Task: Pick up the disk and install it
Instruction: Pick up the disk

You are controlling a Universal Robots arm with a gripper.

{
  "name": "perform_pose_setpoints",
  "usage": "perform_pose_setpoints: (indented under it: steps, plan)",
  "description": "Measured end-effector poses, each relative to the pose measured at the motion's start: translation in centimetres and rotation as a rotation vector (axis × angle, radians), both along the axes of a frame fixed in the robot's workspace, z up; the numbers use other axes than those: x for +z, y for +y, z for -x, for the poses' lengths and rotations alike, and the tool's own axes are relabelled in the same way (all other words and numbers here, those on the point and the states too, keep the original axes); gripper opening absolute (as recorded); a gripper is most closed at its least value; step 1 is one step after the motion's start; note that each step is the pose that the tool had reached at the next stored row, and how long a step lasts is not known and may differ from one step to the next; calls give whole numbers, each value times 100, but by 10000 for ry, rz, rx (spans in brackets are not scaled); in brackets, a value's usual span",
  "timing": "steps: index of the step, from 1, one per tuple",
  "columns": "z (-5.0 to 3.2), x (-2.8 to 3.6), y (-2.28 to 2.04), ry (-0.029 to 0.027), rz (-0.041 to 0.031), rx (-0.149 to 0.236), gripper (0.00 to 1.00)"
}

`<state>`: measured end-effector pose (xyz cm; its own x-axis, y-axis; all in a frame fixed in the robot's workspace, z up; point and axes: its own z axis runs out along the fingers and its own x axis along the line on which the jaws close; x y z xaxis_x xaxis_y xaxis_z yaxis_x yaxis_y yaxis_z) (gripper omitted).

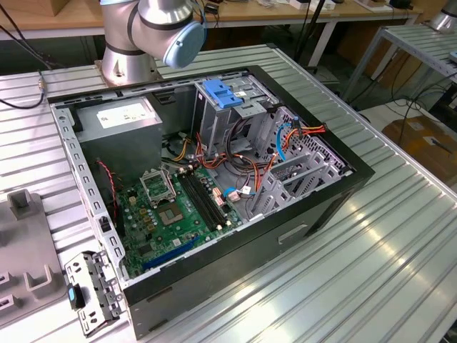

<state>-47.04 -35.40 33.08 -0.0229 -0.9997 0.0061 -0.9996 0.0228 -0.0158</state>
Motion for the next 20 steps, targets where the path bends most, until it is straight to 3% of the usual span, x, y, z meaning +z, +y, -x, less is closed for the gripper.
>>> perform_pose_setpoints:
  steps: [4,9,20]
  plan:
    - [20,-86,1,55,0,-1,60]
    - [30,-199,1,59,-9,0,60]
    - [32,-375,4,61,-48,0,60]
